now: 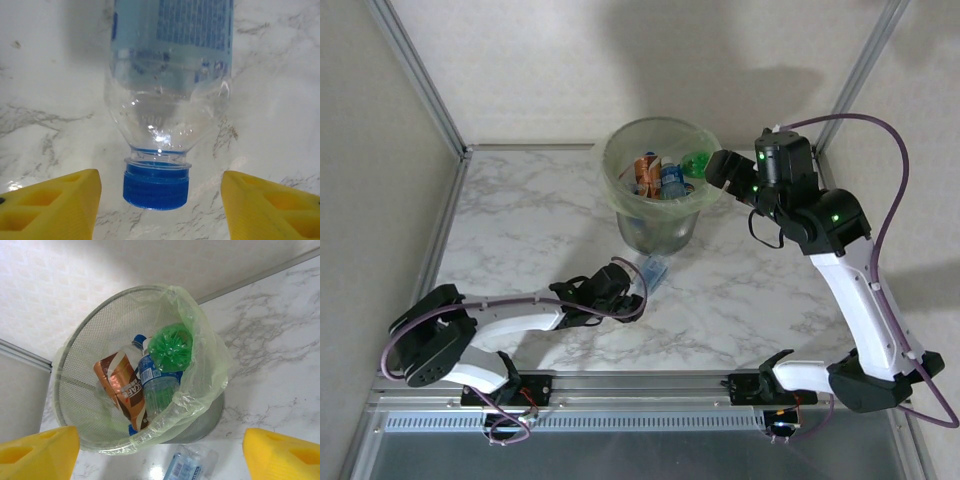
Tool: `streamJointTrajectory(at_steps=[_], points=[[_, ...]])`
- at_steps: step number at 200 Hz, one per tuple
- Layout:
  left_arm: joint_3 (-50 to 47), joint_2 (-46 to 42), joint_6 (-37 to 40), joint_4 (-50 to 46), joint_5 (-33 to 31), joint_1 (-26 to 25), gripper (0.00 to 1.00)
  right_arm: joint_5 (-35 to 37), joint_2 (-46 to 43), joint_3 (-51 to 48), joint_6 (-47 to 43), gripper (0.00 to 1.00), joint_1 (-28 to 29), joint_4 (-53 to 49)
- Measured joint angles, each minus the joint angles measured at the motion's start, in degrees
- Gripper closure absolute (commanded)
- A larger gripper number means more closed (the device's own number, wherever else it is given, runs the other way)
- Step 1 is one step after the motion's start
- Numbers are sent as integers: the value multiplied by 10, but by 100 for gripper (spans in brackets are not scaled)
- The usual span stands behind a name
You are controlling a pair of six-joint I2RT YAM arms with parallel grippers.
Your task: Put the plastic bottles in the bin
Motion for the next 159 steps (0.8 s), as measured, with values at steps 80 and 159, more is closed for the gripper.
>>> streamJointTrajectory(at_steps=[80, 159], points=[[4, 46, -9, 3, -21, -9, 57, 0, -7, 0, 4, 19, 0, -9], [7, -24, -18, -8, -34, -16, 79, 0, -8, 0, 3, 22, 0, -9]])
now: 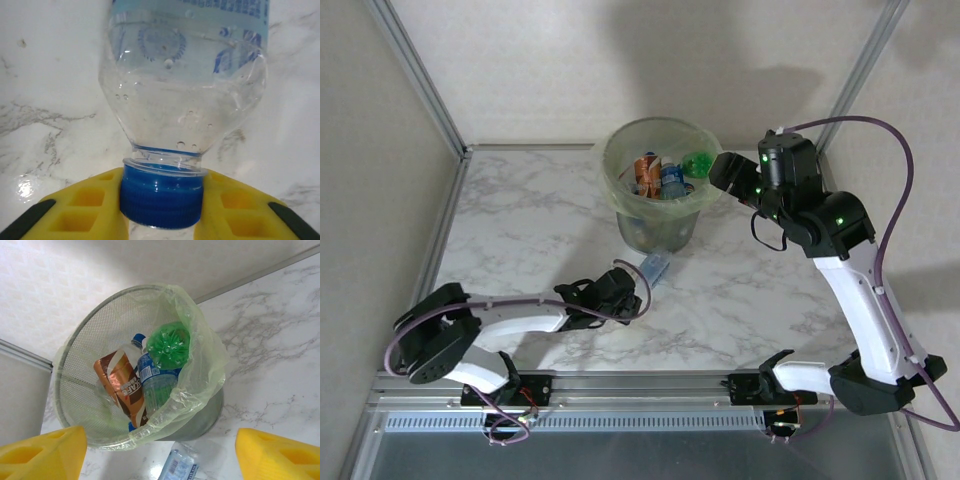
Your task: Put the plastic bottles in the bin
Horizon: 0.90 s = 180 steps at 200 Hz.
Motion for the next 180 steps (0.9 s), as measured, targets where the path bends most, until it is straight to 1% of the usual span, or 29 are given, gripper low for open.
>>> streamJointTrajectory(at_steps=[35, 50, 72, 106, 141, 180], points=[[0, -102, -22, -24, -2, -13, 86, -6, 0, 2, -8, 22, 0, 1], [5, -152, -34, -43, -2, -23, 89, -16, -1, 5, -15, 21, 1, 8], [26, -216, -52, -72, -5, -34, 100, -36, -2, 15, -26, 18, 4, 21], [73, -287, -92, -94, -11, -38, 100, -78, 3, 60, -47, 12, 12, 28], [127, -310, -131, -91, -25, -41, 100, -120, 19, 89, -58, 5, 40, 42], [174, -289, -169, -42, -34, -41, 100, -162, 47, 92, -60, 2, 88, 63]])
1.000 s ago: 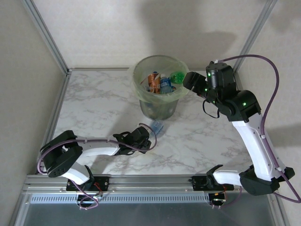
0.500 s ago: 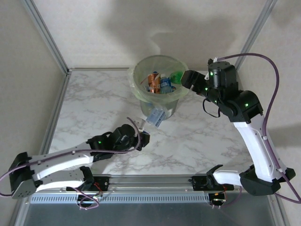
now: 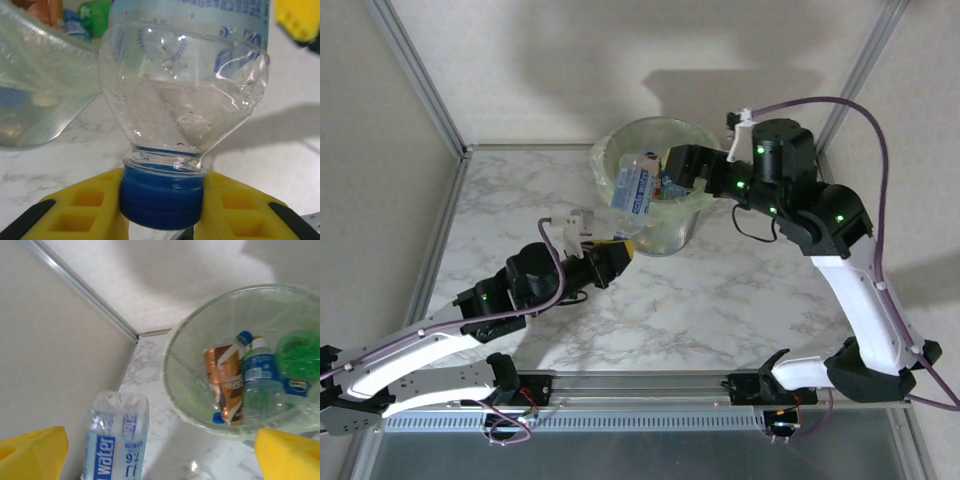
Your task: Put the plastic bottles in the bin
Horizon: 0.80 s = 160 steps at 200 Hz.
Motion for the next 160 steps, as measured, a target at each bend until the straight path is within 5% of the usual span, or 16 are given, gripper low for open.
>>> streamJointTrajectory(at_steps=[62, 160], points=[[15, 59, -41, 94, 23, 0, 100, -33, 24, -2, 9, 2, 37, 28], [21, 63, -60, 129, 29, 0, 100, 26, 71, 29, 39, 19, 48, 21]])
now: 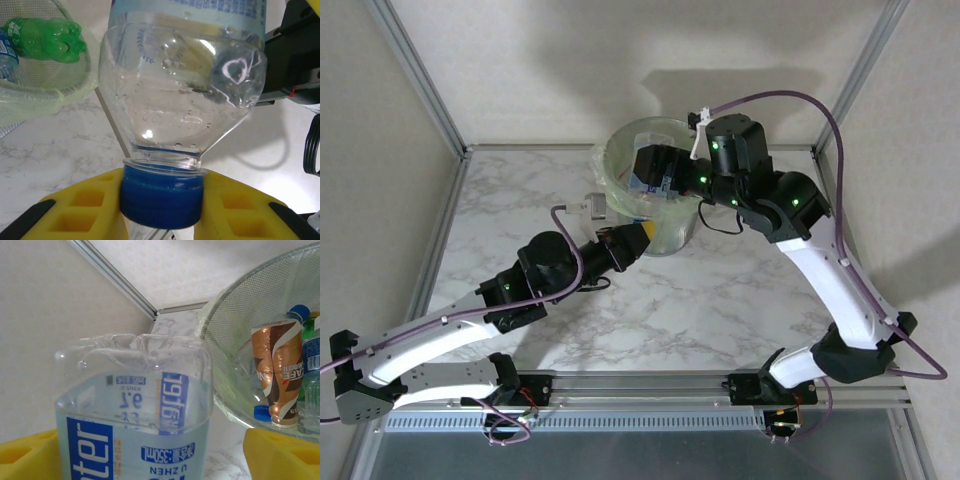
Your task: Put the plastic bottles in the bin
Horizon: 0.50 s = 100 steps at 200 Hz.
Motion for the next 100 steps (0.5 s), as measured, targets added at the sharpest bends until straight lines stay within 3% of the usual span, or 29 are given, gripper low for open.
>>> streamJointTrajectory(at_steps=[53, 64, 77, 100], points=[[0, 6, 0, 0, -1, 0, 98, 14, 18, 26, -1, 37, 8, -12], [3, 11, 0, -1, -2, 0, 85, 17, 21, 28, 0, 39, 8, -14], [7, 17, 0, -1, -5, 0, 59, 21, 24, 31, -2, 41, 9, -15], [14, 22, 8, 0, -10, 0, 29, 30, 34, 47, -10, 42, 9, -22]])
